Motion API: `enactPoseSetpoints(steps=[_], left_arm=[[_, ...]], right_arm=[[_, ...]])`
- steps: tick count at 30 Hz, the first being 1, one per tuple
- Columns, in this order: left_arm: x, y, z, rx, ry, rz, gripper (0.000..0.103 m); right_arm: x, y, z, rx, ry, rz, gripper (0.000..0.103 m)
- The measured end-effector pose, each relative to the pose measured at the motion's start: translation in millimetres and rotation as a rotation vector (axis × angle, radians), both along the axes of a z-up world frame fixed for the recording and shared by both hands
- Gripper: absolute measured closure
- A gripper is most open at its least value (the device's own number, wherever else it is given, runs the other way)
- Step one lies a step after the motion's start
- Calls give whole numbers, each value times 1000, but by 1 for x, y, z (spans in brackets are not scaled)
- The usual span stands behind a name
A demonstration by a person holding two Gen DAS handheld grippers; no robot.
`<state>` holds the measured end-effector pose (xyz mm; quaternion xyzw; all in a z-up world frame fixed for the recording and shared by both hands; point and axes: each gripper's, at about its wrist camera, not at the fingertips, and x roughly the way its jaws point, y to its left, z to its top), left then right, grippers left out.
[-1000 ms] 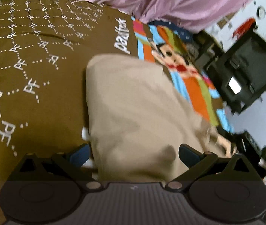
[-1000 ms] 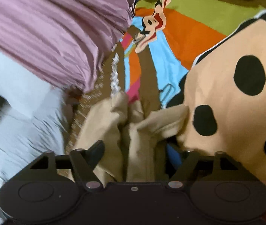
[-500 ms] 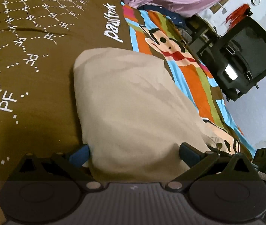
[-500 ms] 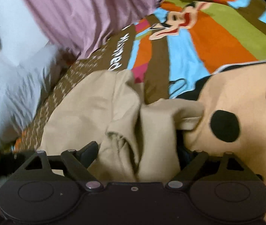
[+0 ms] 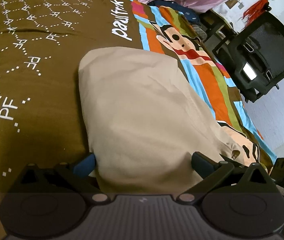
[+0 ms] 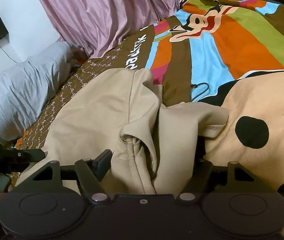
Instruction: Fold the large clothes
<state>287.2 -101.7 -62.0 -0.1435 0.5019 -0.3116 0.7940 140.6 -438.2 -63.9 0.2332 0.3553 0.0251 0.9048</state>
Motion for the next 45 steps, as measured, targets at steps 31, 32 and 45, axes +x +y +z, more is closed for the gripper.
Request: enactPoseSetpoints(steps=[31,32,45], left_arm=[[-15,-16,50,73,-207,-64,30],[-17,-16,58,82,-251,-66,31],[34,68,83,260,-512,52,30]], right_arm=[[-9,25,23,-29,-136,74,83],[-8,29,27,-33,-151,80,84],[110,136,50,-174,-305,220,85]])
